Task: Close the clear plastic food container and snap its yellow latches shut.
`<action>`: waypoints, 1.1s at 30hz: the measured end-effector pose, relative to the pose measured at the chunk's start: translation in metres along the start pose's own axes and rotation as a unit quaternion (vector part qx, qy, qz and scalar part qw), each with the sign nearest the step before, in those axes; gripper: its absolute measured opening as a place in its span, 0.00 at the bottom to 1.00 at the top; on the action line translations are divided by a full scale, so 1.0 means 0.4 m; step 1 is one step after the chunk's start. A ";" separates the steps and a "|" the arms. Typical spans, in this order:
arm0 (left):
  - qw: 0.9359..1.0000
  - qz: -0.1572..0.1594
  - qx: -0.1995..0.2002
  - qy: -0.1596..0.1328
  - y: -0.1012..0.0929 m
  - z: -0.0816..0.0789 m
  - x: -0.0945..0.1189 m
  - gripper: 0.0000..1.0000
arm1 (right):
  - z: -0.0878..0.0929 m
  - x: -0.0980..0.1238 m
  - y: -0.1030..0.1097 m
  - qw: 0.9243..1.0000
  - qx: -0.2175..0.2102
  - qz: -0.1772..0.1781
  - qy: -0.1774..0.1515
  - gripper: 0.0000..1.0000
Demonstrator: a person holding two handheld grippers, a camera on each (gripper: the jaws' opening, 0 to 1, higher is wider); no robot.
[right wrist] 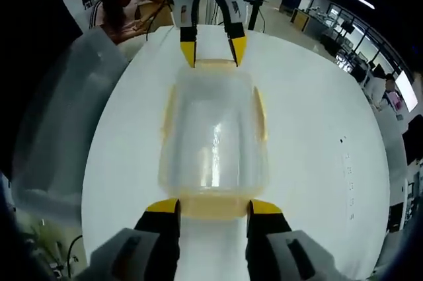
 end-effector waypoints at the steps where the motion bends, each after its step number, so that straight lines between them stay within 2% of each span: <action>1: 1.000 0.001 0.000 0.000 0.000 0.003 -0.004 0.35 | 0.002 -0.002 0.002 1.000 -0.002 -0.001 -0.001 0.36; 9: 1.000 0.003 0.000 -0.002 0.008 0.010 -0.006 0.35 | 0.006 -0.019 -0.005 1.000 -0.008 -0.001 -0.006 0.36; 17: 1.000 0.023 0.007 -0.009 0.009 0.025 -0.012 0.36 | 0.006 -0.033 0.002 1.000 -0.010 -0.019 -0.003 0.36; 20: 1.000 0.030 0.007 0.000 0.003 0.032 -0.017 0.36 | 0.004 -0.033 -0.001 1.000 -0.009 -0.019 -0.002 0.36; 26: 0.999 0.034 0.025 -0.006 0.006 0.031 -0.016 0.36 | 0.005 -0.036 -0.006 1.000 -0.014 -0.017 -0.002 0.36; 28: 0.999 0.035 0.022 -0.008 0.005 0.029 -0.017 0.36 | 0.006 -0.039 0.002 0.999 -0.020 -0.026 -0.003 0.36; 29: 0.999 0.040 0.020 -0.007 0.001 0.030 -0.018 0.36 | 0.007 -0.039 -0.004 1.000 -0.020 -0.013 -0.004 0.36; 33: 0.999 0.039 0.015 -0.010 0.000 0.031 -0.017 0.36 | 0.005 -0.038 0.006 1.000 -0.017 -0.019 -0.004 0.36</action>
Point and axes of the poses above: the point that each gripper's makers call its tool centre point, and the gripper's own axes: x roughly backward along the fingers, y roughly to its left, z roughly out of its underside, the point moved 1 cm from there along x, roughly backward along the fingers, and after that the axes turned 10 degrees about -y, right-handed, at the moved point
